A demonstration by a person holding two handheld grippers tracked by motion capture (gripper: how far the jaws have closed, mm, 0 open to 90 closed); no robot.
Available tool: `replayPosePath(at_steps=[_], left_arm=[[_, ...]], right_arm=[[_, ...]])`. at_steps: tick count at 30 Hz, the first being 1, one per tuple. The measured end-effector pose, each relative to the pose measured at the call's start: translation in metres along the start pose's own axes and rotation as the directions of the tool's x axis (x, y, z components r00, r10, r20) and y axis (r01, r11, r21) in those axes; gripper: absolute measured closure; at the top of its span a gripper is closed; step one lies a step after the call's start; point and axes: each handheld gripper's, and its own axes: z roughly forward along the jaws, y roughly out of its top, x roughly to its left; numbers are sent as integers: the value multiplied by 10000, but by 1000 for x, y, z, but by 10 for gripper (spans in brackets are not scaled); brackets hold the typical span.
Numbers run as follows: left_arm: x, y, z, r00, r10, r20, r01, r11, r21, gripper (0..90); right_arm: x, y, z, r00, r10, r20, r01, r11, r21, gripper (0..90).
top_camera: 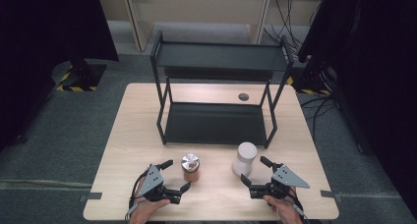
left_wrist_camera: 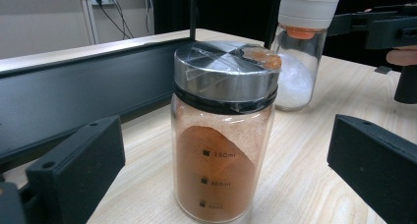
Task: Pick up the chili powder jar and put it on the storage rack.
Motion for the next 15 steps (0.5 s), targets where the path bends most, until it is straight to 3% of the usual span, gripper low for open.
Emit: replayPosePath(at_steps=[15], left_arm=[[-3,0,7,10000,4,-42,-3,10000,17,4]], right_arm=[[2,0,0,10000,29,94,-29,10000,0,3]])
